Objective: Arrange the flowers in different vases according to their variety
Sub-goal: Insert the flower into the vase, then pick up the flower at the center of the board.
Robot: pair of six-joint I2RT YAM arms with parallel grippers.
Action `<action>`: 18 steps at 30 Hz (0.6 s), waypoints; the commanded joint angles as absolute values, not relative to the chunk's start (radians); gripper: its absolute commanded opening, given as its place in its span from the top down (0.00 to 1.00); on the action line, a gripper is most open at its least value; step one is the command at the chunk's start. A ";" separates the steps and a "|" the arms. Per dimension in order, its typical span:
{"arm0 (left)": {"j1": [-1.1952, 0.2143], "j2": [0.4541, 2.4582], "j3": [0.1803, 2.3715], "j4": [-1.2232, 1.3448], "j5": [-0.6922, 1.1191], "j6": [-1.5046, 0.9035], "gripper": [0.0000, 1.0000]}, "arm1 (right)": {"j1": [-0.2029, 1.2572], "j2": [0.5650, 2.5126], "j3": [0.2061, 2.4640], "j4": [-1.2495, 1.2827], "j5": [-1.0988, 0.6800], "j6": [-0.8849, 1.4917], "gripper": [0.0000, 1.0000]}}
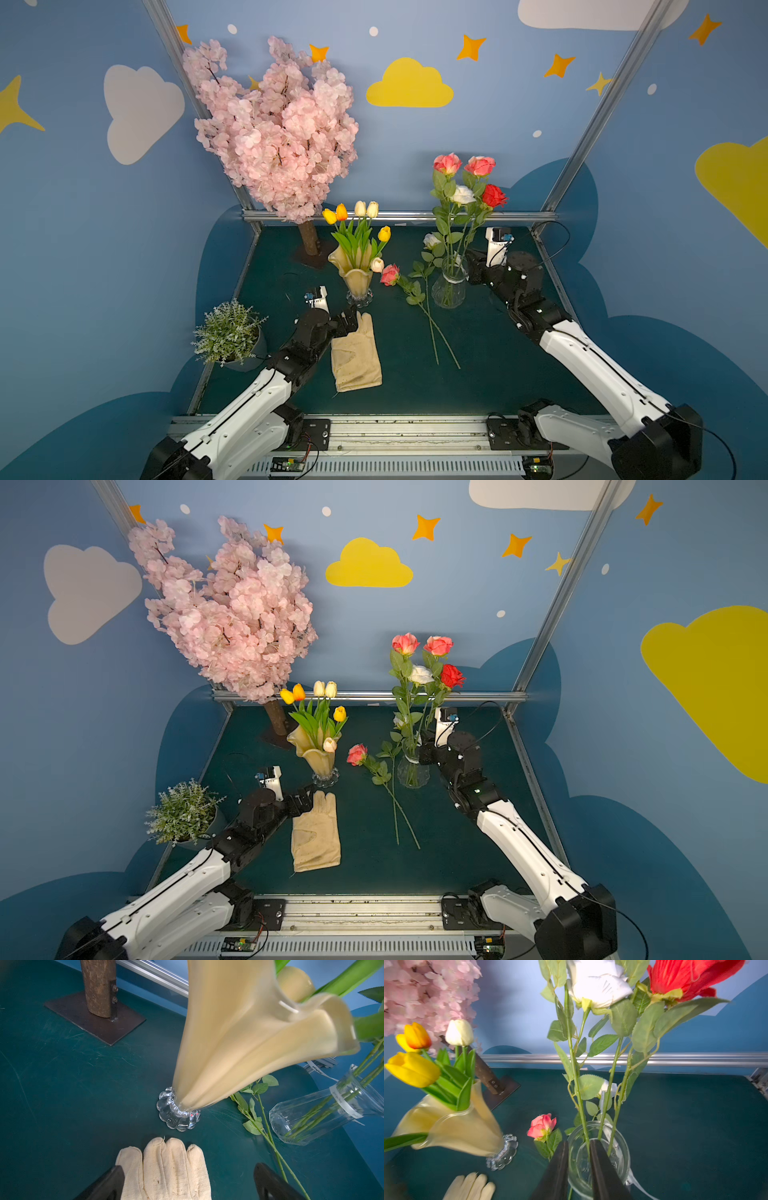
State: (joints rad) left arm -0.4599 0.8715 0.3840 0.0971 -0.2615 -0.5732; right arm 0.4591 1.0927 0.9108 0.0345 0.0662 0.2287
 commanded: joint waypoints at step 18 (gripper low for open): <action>-0.393 0.907 0.405 0.098 -0.219 -0.650 0.00 | 0.759 1.243 0.930 -0.301 -0.057 0.102 0.74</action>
State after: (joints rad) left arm -0.4000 0.9081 0.3855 0.0978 -0.2314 -0.6388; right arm 0.7315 1.2049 0.8764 -0.2287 -0.0906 0.1631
